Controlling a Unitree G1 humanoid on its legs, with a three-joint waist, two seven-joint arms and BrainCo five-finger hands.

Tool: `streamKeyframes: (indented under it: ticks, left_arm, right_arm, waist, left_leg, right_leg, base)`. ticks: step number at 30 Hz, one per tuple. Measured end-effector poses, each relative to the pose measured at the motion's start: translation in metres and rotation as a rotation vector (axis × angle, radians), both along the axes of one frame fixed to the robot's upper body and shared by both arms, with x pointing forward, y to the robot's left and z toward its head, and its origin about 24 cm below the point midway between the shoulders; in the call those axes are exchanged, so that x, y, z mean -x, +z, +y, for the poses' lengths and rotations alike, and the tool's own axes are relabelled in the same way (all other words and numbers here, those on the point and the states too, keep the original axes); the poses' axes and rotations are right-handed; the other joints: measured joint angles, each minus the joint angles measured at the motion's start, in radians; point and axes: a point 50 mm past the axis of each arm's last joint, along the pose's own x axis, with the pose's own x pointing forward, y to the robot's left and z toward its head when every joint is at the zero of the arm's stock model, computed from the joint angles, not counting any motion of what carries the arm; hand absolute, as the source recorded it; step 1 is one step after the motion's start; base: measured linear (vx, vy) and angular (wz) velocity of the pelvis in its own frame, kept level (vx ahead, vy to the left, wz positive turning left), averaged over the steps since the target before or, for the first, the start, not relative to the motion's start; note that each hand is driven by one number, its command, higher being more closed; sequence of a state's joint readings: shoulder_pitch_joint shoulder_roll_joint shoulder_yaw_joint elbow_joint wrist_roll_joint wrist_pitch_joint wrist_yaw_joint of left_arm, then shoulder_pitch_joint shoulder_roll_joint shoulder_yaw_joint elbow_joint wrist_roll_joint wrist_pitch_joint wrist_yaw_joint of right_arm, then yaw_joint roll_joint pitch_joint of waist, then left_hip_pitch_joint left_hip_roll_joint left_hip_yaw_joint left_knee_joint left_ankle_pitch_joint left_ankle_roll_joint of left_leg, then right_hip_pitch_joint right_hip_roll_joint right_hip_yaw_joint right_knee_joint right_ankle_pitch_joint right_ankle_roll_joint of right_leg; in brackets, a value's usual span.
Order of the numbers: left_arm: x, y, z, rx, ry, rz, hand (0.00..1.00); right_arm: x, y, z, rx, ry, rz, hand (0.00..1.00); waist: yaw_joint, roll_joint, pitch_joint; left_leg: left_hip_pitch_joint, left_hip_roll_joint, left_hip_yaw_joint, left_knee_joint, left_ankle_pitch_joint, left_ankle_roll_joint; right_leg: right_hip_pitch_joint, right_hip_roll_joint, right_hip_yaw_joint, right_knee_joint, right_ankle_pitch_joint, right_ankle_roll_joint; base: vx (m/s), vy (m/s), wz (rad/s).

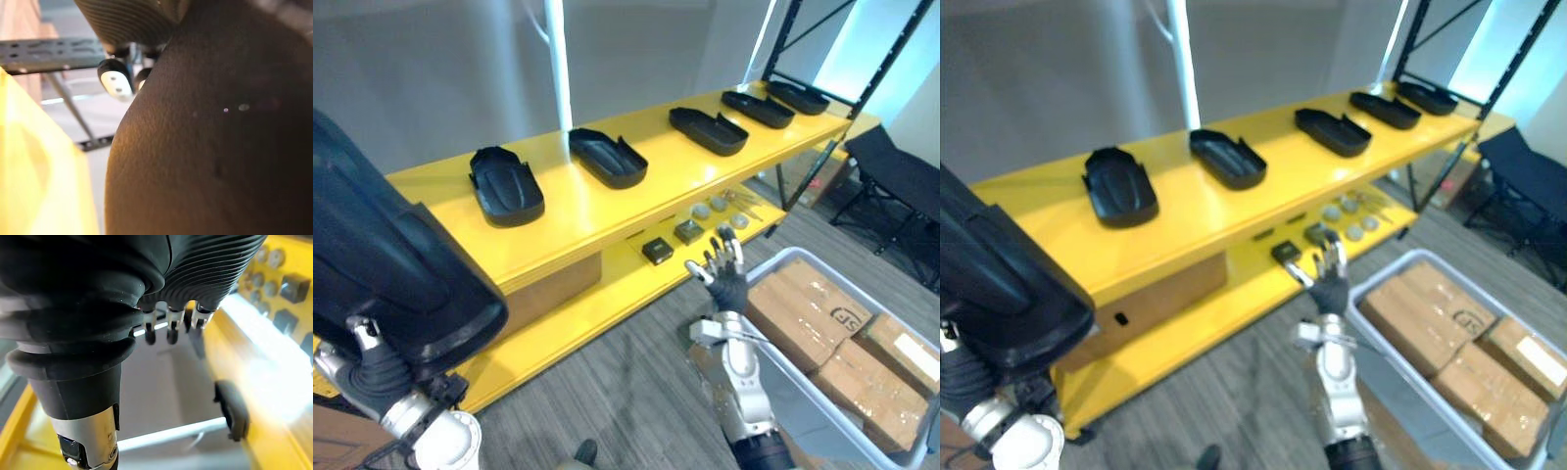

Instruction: Walk over and take plastic housings, then place them on the shelf

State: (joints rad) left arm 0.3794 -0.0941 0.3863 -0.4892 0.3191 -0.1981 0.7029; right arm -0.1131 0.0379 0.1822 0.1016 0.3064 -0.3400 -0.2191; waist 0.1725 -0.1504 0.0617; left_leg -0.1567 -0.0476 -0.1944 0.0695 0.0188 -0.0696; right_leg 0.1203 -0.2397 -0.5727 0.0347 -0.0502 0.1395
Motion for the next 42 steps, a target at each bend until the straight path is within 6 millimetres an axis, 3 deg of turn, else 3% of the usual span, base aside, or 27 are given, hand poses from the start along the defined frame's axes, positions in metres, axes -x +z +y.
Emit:
streamKeyframes:
  ticks: [2, 4, 6, 9, 10, 13, 16, 20, 23, 24, 25, 26, 27, 28, 29, 30, 32, 34, 36, 37, 38, 39, 40, 41, 42]
  left_arm:
    - [-0.007, 0.005, -0.003, -0.006, -0.028, -0.036, 1.00]
    - [-0.014, 0.010, -0.005, -0.009, -0.051, -0.071, 1.00]
    - [-0.017, 0.014, -0.006, -0.018, -0.068, -0.085, 1.00]
    - [-0.028, 0.022, -0.013, -0.028, -0.135, -0.125, 1.00]
    - [-0.036, 0.027, -0.019, -0.032, -0.185, -0.150, 1.00]
    - [-0.050, 0.042, -0.030, -0.083, -0.291, -0.206, 1.00]
    - [-0.050, 0.043, -0.029, -0.096, -0.285, -0.209, 1.00]
    - [-0.051, 0.044, -0.031, -0.096, -0.299, -0.213, 1.00]
    - [-0.051, 0.046, -0.032, -0.097, -0.304, -0.224, 1.00]
    - [-0.050, 0.049, -0.032, -0.111, -0.305, -0.234, 1.00]
    - [-0.049, 0.053, -0.032, -0.122, -0.308, -0.250, 1.00]
    - [-0.048, 0.054, -0.033, -0.126, -0.310, -0.259, 1.00]
    - [-0.049, 0.056, -0.034, -0.128, -0.314, -0.277, 1.00]
    - [-0.053, 0.060, -0.035, -0.146, -0.333, -0.289, 1.00]
    - [-0.053, 0.062, -0.035, -0.162, -0.341, -0.290, 1.00]
    - [-0.054, 0.065, -0.035, -0.193, -0.356, -0.288, 1.00]
    - [-0.056, 0.069, -0.035, -0.217, -0.366, -0.297, 1.00]
    - [-0.060, 0.070, -0.036, -0.206, -0.369, -0.316, 1.00]
    - [-0.066, 0.068, -0.039, -0.190, -0.381, -0.312, 1.00]
    - [-0.070, 0.064, -0.040, -0.170, -0.390, -0.296, 1.00]
    - [-0.071, 0.062, -0.042, -0.161, -0.398, -0.289, 1.00]
    - [-0.073, 0.058, -0.046, -0.145, -0.414, -0.274, 1.00]
    - [-0.073, 0.050, -0.051, -0.107, -0.429, -0.252, 1.00]
    - [-0.073, 0.047, -0.057, -0.085, -0.451, -0.245, 1.00]
    - [-0.073, 0.045, -0.059, -0.078, -0.462, -0.241, 1.00]
  right_arm:
    - [0.000, -0.001, -0.004, -0.007, -0.008, 0.004, 0.00]
    - [0.000, 0.001, -0.012, -0.009, -0.026, -0.004, 0.00]
    - [0.000, 0.003, -0.012, -0.008, -0.024, -0.014, 0.00]
    - [0.004, 0.006, -0.013, -0.009, -0.015, -0.029, 0.00]
    - [0.005, 0.007, -0.015, -0.008, -0.012, -0.034, 0.00]
    - [0.004, 0.008, -0.015, -0.009, -0.005, -0.043, 0.00]
    - [0.001, 0.013, -0.011, -0.021, 0.007, -0.062, 0.00]
    - [-0.002, 0.020, -0.006, -0.019, 0.036, -0.093, 0.00]
    - [-0.002, 0.022, -0.005, -0.027, 0.044, -0.102, 0.00]
    - [-0.002, 0.023, -0.006, -0.028, 0.042, -0.107, 0.00]
    - [-0.002, 0.023, -0.007, -0.029, 0.038, -0.109, 0.00]
    - [-0.001, 0.023, -0.008, -0.027, 0.038, -0.110, 0.00]
    - [-0.001, 0.027, -0.011, -0.002, 0.037, -0.133, 0.00]
    - [-0.001, 0.026, -0.010, -0.007, 0.035, -0.128, 0.00]
    - [-0.002, 0.026, -0.010, -0.006, 0.035, -0.130, 0.00]
    - [-0.003, 0.029, -0.007, -0.001, 0.040, -0.142, 0.00]
    - [-0.005, 0.035, -0.006, 0.008, 0.044, -0.166, 0.00]
    - [-0.008, 0.043, -0.008, 0.025, 0.035, -0.205, 0.00]
    - [-0.008, 0.047, -0.016, 0.029, 0.005, -0.220, 0.00]
    - [-0.006, 0.049, -0.024, 0.036, -0.020, -0.232, 0.00]
    - [-0.004, 0.051, -0.027, 0.039, -0.032, -0.240, 0.00]
    - [-0.002, 0.053, -0.033, 0.058, -0.047, -0.250, 0.00]
    - [-0.001, 0.055, -0.038, 0.099, -0.055, -0.261, 0.00]
    - [0.000, 0.062, -0.039, 0.111, -0.054, -0.294, 0.00]
    - [0.001, 0.065, -0.041, 0.119, -0.056, -0.310, 0.00]
  waist:
    - [-0.016, 0.006, 0.026]
    - [-0.023, 0.014, 0.042]
    - [-0.022, 0.015, 0.051]
    - [-0.021, 0.018, 0.067]
    - [-0.025, 0.022, 0.077]
    - [-0.032, 0.020, 0.080]
    - [-0.033, 0.011, 0.087]
    - [-0.036, 0.027, 0.121]
    - [-0.038, 0.028, 0.136]
    - [-0.042, 0.019, 0.142]
    - [-0.038, 0.008, 0.149]
    - [-0.036, 0.009, 0.148]
    - [-0.048, 0.049, 0.147]
    - [-0.069, 0.050, 0.145]
    - [-0.074, 0.052, 0.146]
    - [-0.078, 0.064, 0.153]
    - [-0.081, 0.060, 0.150]
    - [-0.085, 0.064, 0.146]
    - [-0.094, 0.068, 0.135]
    - [-0.104, 0.078, 0.131]
    - [-0.108, 0.078, 0.131]
    - [-0.115, 0.092, 0.128]
    - [-0.116, 0.133, 0.100]
    - [-0.110, 0.161, 0.085]
    - [-0.110, 0.172, 0.076]
  left_leg:
    - [-0.081, -0.003, 0.002, 0.101, -0.039, 0.011]
    - [-0.119, 0.067, 0.178, 0.111, -0.037, 0.026]
    - [-0.124, 0.080, 0.220, 0.102, -0.011, 0.024]
    - [-0.128, 0.048, 0.194, 0.076, 0.005, 0.033]
    - [-0.131, 0.042, 0.176, 0.075, 0.016, 0.037]
    - [-0.133, 0.044, 0.163, 0.044, 0.042, 0.041]
    - [-0.125, 0.051, 0.195, 0.044, 0.042, 0.041]
    - [-0.148, 0.064, 0.203, 0.084, 0.026, 0.025]
    - [-0.180, 0.056, 0.189, 0.161, -0.025, 0.018]
    - [-0.195, 0.054, 0.208, 0.237, -0.070, 0.050]
    - [-0.202, 0.048, 0.246, 0.353, -0.121, 0.081]
    - [-0.188, 0.046, 0.269, 0.403, -0.164, 0.088]
    - [-0.153, 0.055, 0.263, 0.400, -0.249, 0.081]
    - [-0.127, 0.047, 0.231, 0.383, -0.255, 0.090]
    - [-0.110, 0.049, 0.222, 0.368, -0.255, 0.090]
    - [-0.073, 0.057, 0.197, 0.338, -0.248, 0.098]
    - [-0.023, 0.057, 0.160, 0.284, -0.228, 0.084]
    - [0.003, 0.055, 0.114, 0.232, -0.210, 0.056]
    - [0.003, 0.050, 0.065, 0.211, -0.203, 0.043]
    - [0.006, 0.042, 0.026, 0.211, -0.207, 0.026]
    - [0.011, 0.035, 0.008, 0.215, -0.216, 0.013]
    - [0.014, 0.036, -0.023, 0.226, -0.228, -0.008]
    - [-0.001, 0.069, -0.054, 0.237, -0.239, -0.055]
    - [-0.005, 0.091, -0.082, 0.225, -0.237, -0.081]
    - [-0.002, 0.098, -0.098, 0.212, -0.229, -0.094]
  right_leg:
    - [-0.004, 0.008, -0.040, 0.014, -0.009, 0.008]
    - [-0.016, 0.017, -0.065, 0.013, -0.010, 0.009]
    - [-0.016, 0.013, -0.081, 0.011, -0.009, 0.010]
    - [-0.018, -0.012, -0.106, 0.034, -0.015, 0.003]
    - [-0.035, -0.024, -0.080, 0.086, -0.035, -0.023]
    - [-0.106, -0.028, 0.149, 0.179, -0.042, -0.035]
    - [-0.098, -0.024, 0.165, 0.145, -0.040, -0.032]
    - [-0.076, 0.003, 0.166, 0.077, -0.039, -0.028]
    - [-0.057, -0.006, 0.147, 0.099, -0.118, 0.008]
    - [-0.068, -0.039, 0.133, 0.160, -0.177, -0.031]
    - [-0.055, -0.056, 0.130, 0.189, -0.197, -0.049]
    - [-0.045, -0.062, 0.130, 0.217, -0.212, -0.078]
    - [-0.085, -0.071, 0.143, 0.417, -0.190, -0.102]
    - [-0.169, -0.101, 0.203, 0.612, -0.113, -0.153]
    - [-0.203, -0.105, 0.232, 0.678, -0.053, -0.157]
    - [-0.246, -0.090, 0.285, 0.779, -0.066, -0.128]
    - [-0.267, -0.057, 0.307, 0.752, -0.141, -0.106]
    - [-0.283, 0.027, 0.387, 0.540, -0.186, -0.083]
    - [-0.306, 0.084, 0.467, 0.351, -0.174, -0.063]
    - [-0.310, 0.103, 0.504, 0.228, -0.134, -0.029]
    - [-0.309, 0.103, 0.509, 0.188, -0.090, -0.041]
    - [-0.295, 0.109, 0.506, 0.190, -0.036, -0.022]
    - [-0.275, 0.140, 0.465, 0.178, -0.025, -0.039]
    - [-0.262, 0.158, 0.433, 0.178, -0.033, -0.059]
    - [-0.255, 0.165, 0.415, 0.178, -0.040, -0.070]
  base:
    - [-0.16, 0.058, 0.45]
    - [-0.12, 0.030, 0.51]
    - [-0.03, 0.038, 0.29]
    - [0.03, 0.085, 0.40]
    - [0.06, 0.140, 0.46]
    - [0.06, 0.108, 0.22]
    - [0.03, -0.019, -0.27]
    - [-0.05, -0.042, -0.12]
    - [-0.08, -0.005, 0.24]
    - [-0.04, 0.092, 0.33]
    - [-0.03, 0.097, 0.22]
    - [0.16, 0.114, 0.18]
    - [0.18, 0.123, 0.56]
    - [0.22, 0.137, 0.66]
    - [0.17, 0.085, 0.64]
    - [0.25, 0.046, 0.51]
    - [0.27, 0.014, 0.56]
    - [0.29, -0.079, 0.73]
    - [0.24, -0.148, 0.93]
    - [0.19, -0.159, 0.88]
    - [0.23, -0.234, 1.04]
    - [0.25, -0.272, 0.86]
    - [0.31, -0.314, 0.85]
    - [0.26, -0.252, 0.66]
    - [0.23, -0.236, 0.81]
